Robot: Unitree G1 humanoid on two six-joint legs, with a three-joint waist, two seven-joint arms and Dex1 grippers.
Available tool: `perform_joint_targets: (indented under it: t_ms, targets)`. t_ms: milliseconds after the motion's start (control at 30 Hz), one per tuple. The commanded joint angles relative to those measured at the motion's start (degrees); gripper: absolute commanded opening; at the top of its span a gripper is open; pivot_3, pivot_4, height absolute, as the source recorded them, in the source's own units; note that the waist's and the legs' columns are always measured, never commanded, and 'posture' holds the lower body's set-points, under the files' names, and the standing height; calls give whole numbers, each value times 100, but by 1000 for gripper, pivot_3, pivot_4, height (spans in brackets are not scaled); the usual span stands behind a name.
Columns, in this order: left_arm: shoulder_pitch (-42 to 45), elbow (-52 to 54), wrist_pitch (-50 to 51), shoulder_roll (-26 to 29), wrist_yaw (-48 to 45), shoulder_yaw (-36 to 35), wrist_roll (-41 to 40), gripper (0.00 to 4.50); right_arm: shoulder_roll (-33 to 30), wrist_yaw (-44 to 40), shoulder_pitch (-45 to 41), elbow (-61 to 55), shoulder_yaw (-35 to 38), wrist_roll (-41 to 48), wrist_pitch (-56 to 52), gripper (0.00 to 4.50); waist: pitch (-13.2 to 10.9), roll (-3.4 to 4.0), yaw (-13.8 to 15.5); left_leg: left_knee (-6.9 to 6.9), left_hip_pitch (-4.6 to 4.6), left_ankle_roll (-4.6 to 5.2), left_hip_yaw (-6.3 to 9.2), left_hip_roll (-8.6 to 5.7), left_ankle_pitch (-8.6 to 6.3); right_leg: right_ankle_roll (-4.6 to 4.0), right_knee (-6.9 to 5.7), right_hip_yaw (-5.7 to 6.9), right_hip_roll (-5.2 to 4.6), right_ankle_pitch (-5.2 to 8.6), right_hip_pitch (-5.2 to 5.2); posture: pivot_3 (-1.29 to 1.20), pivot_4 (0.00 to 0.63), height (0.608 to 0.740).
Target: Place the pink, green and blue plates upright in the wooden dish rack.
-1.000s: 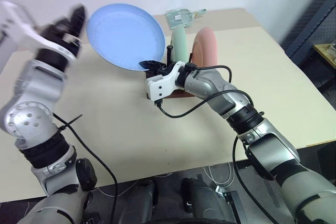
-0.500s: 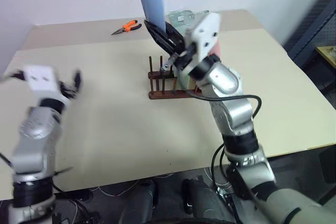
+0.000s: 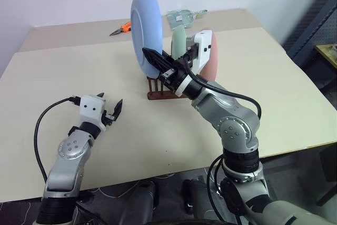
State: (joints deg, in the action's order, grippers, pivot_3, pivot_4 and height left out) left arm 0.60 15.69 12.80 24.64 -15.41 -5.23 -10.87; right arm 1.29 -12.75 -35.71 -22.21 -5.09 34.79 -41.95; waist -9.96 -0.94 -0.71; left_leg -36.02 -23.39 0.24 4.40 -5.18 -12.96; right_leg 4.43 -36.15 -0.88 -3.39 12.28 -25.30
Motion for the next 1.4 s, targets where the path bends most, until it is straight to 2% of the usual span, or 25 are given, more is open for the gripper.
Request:
perform_joint_targets:
  t_ms: [33,467,667,767,967,1000,1167,1400]
  targets:
    - [33,107,-155,-9,-92,-54,77,3423,43,153,11,-183,76,27,-11,0,0,0,-2,0,0,0,0,0,0,0,0,0,0,0,0,0,150,729]
    - [60,212,-150,-82,-402,88,119,3423,292,907,-120,239,426,116,-446,0,0,0,2,0,0,1,0,0,0,0,0,1,0,0,1,0,150,729]
    - [-51,416,-23,-92,-722,260,8,3423,261,880,-473,681,489,47,-516,0,-1,1,-7,0,0,1,0,0,1,0,0,2,0,0,1,0,150,729]
    - [-88,463,41,-84,-791,322,48,3455,192,805,-625,832,465,6,-527,1178,-1,1,-5,0,0,1,0,0,1,0,1,2,0,0,1,0,150,729]
    - [-112,482,94,-91,-833,324,60,3455,22,697,-737,830,305,-228,-462,4207,-1,2,-6,0,0,2,0,0,1,0,1,2,0,0,1,0,150,729]
    - [-115,477,96,-89,-839,322,59,3455,-133,570,-746,776,131,-423,-331,4478,-1,1,-6,0,0,2,0,0,1,0,1,2,0,0,1,0,150,729]
    - [-102,463,122,-90,-861,339,64,3455,-841,-123,-865,562,-520,-1281,588,4478,-1,1,-6,-2,-1,2,0,0,1,1,2,4,0,0,2,0,150,729]
    - [-51,394,112,-124,-877,380,62,3455,-1393,-906,-1112,514,-538,-1677,1349,4478,-1,2,-4,-2,0,2,0,1,1,1,4,5,0,0,4,0,150,729]
